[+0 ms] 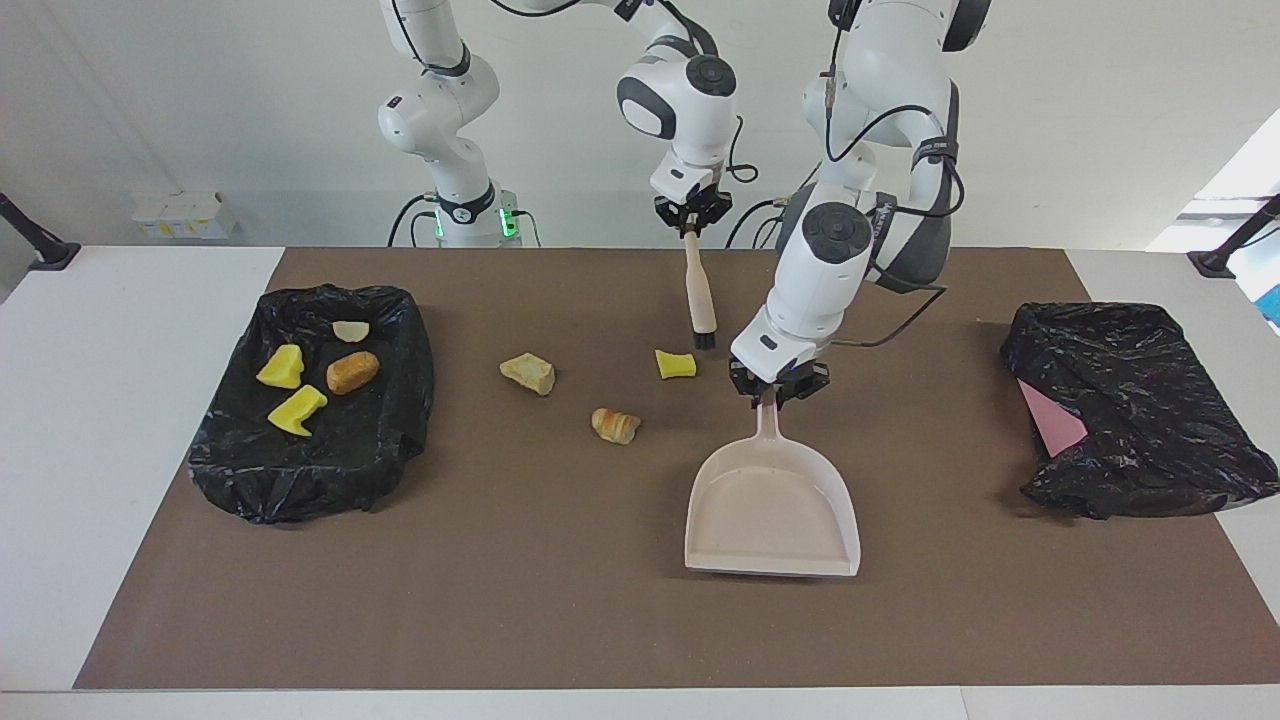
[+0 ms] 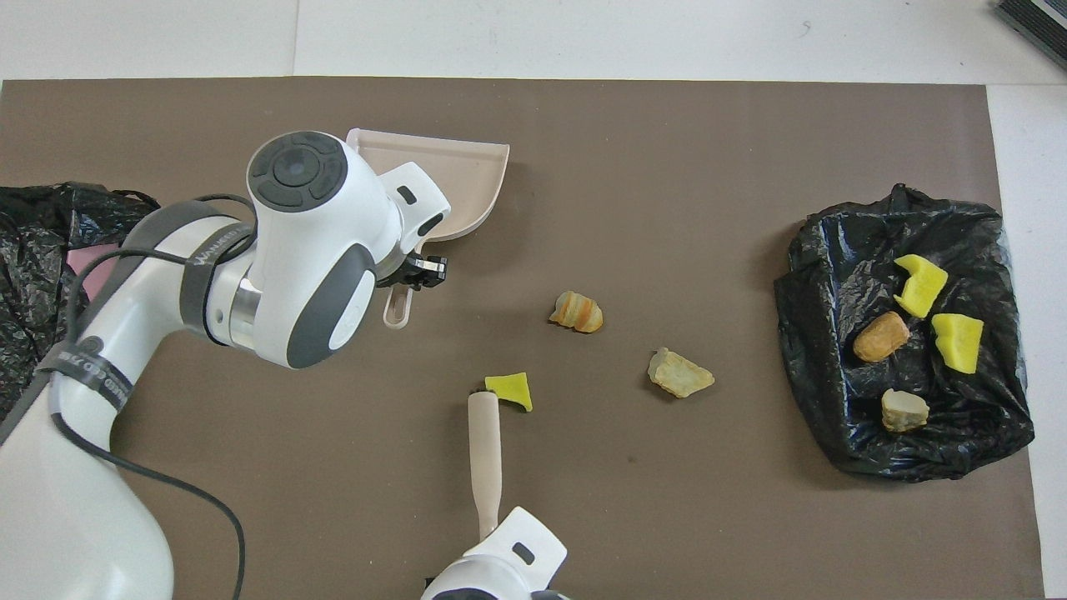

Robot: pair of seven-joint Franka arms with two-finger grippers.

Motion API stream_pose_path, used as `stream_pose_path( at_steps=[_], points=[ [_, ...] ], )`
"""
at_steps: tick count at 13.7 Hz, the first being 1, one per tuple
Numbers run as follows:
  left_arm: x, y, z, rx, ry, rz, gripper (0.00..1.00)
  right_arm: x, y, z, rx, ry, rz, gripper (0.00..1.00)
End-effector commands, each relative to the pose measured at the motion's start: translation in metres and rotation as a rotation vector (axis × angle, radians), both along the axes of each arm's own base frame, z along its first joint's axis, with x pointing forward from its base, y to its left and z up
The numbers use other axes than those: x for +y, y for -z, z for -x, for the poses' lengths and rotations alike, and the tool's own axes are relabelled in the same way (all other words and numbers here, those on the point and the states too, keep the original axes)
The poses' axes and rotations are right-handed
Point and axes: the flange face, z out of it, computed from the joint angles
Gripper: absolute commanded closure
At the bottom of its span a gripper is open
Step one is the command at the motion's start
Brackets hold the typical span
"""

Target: Sweep and dump trash in bin

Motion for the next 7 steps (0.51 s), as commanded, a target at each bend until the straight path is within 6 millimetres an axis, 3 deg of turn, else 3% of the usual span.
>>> stream_pose_path(
  at_steps=[1,3,7],
  points=[
    [0.034,-0.021,-0.012,0.045,0.156,-0.006,1.0,-0.056,-0.041,-0.022,-0.043,0.082,0.05,1.0],
    [0.059,-0.023,-0.022,0.06,0.304,0.006,1.0,-0.079,-0.04,-0.036,-0.053,0.096,0.129,1.0],
    [0.087,-0.021,-0.031,0.053,0.505,0.015,1.0,-0.134,-0.033,-0.06,-0.035,0.159,0.294,1.0]
  ],
)
